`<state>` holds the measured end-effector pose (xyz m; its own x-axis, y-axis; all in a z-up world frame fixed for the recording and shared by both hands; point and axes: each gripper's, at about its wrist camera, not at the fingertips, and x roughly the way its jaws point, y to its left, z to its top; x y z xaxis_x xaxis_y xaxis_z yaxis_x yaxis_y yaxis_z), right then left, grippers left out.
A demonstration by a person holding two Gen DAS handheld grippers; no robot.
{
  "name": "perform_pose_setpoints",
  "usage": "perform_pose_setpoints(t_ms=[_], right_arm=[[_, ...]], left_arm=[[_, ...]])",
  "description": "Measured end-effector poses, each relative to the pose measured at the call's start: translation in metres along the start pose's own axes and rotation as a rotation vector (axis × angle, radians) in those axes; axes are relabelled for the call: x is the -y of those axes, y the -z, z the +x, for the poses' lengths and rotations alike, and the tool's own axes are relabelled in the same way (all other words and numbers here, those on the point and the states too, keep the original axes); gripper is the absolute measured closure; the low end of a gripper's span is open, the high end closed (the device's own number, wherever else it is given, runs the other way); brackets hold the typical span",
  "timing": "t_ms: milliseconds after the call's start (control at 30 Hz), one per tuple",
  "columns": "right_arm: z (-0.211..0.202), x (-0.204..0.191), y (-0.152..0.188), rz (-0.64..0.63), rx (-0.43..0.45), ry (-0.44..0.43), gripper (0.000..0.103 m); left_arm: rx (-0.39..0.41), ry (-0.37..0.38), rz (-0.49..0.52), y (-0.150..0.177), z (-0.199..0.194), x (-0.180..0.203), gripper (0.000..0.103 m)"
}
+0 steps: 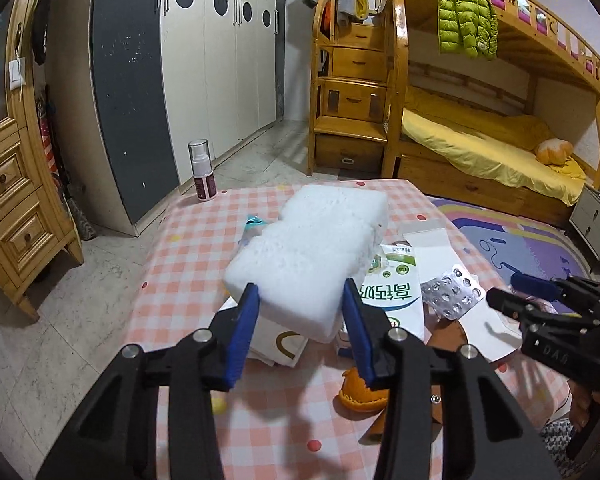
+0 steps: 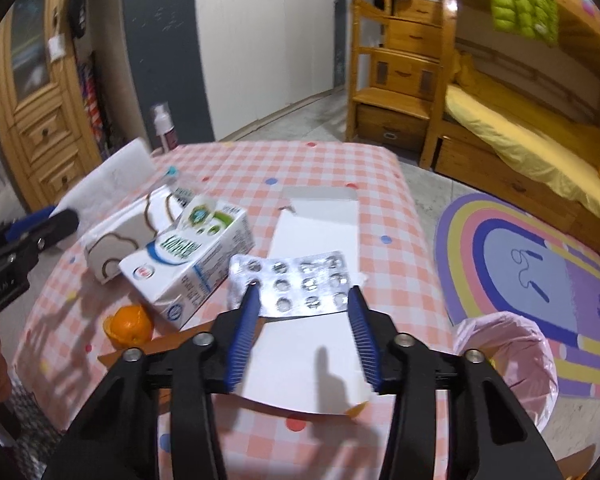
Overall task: Collect trash
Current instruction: 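Pinch the silver blister pack with the right tool, then carry the foam block and blister pack to the wastebasket and release both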
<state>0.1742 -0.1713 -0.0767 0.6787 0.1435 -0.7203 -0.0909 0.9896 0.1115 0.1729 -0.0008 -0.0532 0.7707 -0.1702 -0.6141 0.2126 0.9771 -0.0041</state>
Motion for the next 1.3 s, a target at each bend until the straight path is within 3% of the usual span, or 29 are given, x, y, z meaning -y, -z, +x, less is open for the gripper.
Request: perform_pose_setpoints(t_ms=[267, 400, 433, 467, 500, 600, 700, 867, 1033, 1300], right_arm=[[0.026, -0.044, 0.0, -0.166, -0.069, -0.006, 0.063], [0.041, -0.057, 0.0, -0.22, -0.106, 0.046, 0.064], [0.042, -0.056, 0.001, -0.223, -0.11, 0.054, 0.068], [0.043, -0.056, 0.001, -0.224, -0.113, 0.058, 0.082], [0.044, -0.057, 0.001, -0.227, -0.115, 0.064, 0.088], [0.038, -0.055, -0.001, -0.232, -0.08, 0.082, 0.099], [0.022, -0.045, -0.005, -0.216, -0.002, 0.097, 0.101], [-0.019, -0.002, -0.014, -0.041, 0.153, 0.024, 0.103], [-0.029, 0.026, -0.014, 0.056, 0.19, -0.012, 0.103], [-0.046, 0.046, -0.01, 0.104, 0.222, -0.01, 0.103]], left_arm=[[-0.012, 0.001, -0.016, 0.0, 0.001, -0.004, 0.062], [-0.02, 0.001, -0.023, -0.001, 0.003, -0.006, 0.062], [-0.021, 0.002, -0.024, 0.0, 0.003, -0.007, 0.061], [-0.022, 0.003, -0.024, -0.001, 0.003, -0.007, 0.061], [-0.022, 0.002, -0.024, -0.001, 0.003, -0.007, 0.061], [-0.018, -0.001, -0.026, 0.0, 0.001, -0.008, 0.061], [-0.016, 0.004, -0.031, 0.0, 0.001, -0.008, 0.061], [-0.002, 0.025, -0.022, -0.001, -0.003, 0.0, 0.061], [0.008, 0.063, 0.002, -0.003, -0.004, 0.02, 0.061], [0.023, 0.121, 0.094, -0.007, 0.001, 0.076, 0.061]])
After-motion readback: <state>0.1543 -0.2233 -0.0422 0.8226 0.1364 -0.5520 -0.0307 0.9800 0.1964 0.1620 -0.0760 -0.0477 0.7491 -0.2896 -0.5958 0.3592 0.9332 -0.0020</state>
